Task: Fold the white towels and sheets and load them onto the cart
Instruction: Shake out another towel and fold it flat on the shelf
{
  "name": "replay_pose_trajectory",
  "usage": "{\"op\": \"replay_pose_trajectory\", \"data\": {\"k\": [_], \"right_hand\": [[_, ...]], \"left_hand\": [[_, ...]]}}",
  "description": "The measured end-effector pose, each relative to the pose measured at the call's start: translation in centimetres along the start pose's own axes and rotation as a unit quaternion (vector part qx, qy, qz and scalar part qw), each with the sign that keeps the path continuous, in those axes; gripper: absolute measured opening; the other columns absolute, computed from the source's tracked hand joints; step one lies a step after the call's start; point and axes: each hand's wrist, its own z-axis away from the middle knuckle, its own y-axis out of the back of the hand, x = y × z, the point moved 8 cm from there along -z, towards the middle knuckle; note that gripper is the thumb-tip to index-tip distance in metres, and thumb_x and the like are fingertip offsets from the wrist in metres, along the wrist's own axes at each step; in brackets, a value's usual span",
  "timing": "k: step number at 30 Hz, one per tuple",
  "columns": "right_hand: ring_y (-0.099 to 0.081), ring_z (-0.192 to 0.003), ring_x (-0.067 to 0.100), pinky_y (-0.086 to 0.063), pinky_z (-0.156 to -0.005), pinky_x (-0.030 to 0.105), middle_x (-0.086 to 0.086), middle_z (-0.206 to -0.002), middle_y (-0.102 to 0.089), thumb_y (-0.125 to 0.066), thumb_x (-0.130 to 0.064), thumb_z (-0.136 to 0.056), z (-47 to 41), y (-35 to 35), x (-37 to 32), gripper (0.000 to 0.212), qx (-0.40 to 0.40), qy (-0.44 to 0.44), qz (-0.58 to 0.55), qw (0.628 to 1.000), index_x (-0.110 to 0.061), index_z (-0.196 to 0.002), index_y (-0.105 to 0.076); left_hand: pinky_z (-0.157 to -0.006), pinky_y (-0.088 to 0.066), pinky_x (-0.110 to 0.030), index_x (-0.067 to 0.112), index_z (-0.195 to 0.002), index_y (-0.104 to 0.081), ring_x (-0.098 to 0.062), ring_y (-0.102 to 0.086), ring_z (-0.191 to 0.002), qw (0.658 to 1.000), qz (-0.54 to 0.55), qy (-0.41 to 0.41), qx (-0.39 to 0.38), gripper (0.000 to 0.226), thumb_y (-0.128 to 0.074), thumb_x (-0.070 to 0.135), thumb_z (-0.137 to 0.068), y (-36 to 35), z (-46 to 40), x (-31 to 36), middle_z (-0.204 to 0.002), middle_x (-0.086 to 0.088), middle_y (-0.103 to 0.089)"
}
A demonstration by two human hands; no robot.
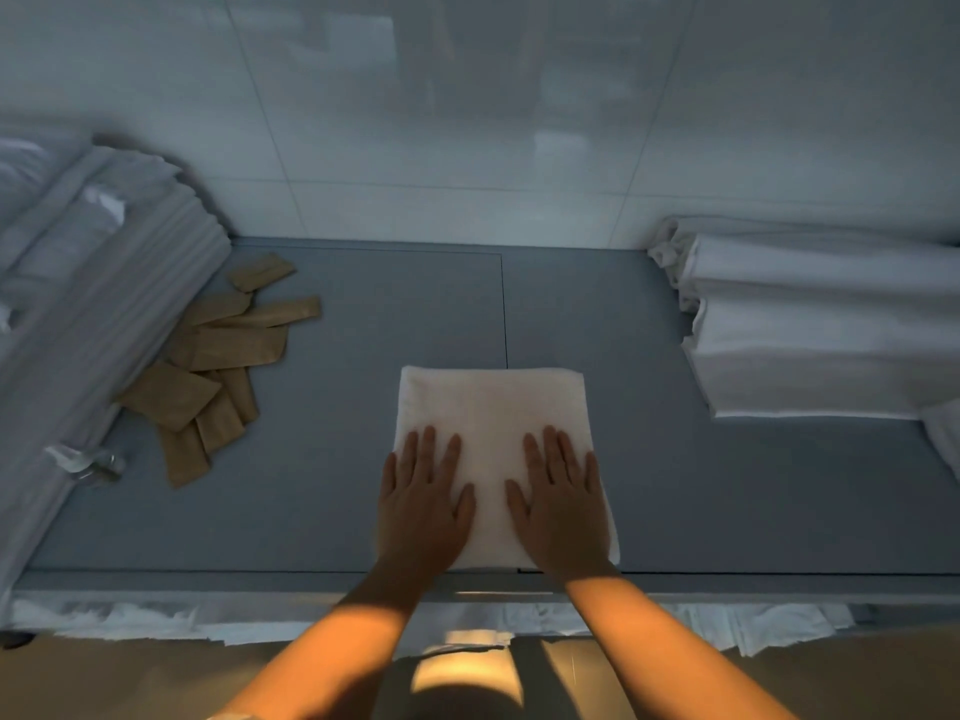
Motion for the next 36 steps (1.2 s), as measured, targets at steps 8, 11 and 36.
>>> {"op": "replay_pose_trajectory", "data": {"k": [8, 11, 36], "right_hand": [[-0.009, -0.147, 0.029, -0.009, -0.117, 0.047, 0.012, -0.159, -0.011, -0.030, -0.045, -0.100, -0.1, -1.6, 2.3, 0.063, -0.035, -0.089, -0.023, 0.995, -0.015, -0.152, -0.014], [-0.003, -0.148, 0.028, -0.006, -0.118, 0.043, 0.010, -0.160, -0.004, -0.025, -0.046, -0.101, -0.2, -1.8, 2.4, 0.062, -0.058, -0.081, -0.022, 0.995, -0.018, -0.153, -0.006], [0.004, -0.147, 0.018, -0.011, -0.117, 0.033, -0.003, -0.160, 0.012, -0.027, -0.045, -0.101, 7.2, -0.2, 6.2, 0.061, -0.191, -0.122, -0.038, 0.973, -0.027, -0.153, 0.001]], "left_hand": [[-0.118, -0.005, -0.043, 0.030, -0.153, -0.009, -0.028, 0.005, -0.148, 0.999, 0.027, 0.024, -0.028, 0.069, -0.010, 0.057, -0.090, -0.5, 0.4, -0.9, -0.161, -0.006, 0.000], [-0.118, -0.012, -0.046, 0.031, -0.148, -0.031, -0.035, -0.003, -0.147, 0.992, 0.113, 0.057, -0.013, 0.053, -0.029, 0.044, -0.098, -0.2, 0.5, -1.6, -0.160, -0.003, -0.010], [-0.101, -0.035, -0.032, 0.035, -0.133, -0.049, -0.030, -0.036, -0.122, 0.987, 0.124, 0.078, -0.070, 0.039, -0.049, 0.030, -0.095, 0.6, 5.2, 2.5, -0.152, 0.000, -0.021]]}}
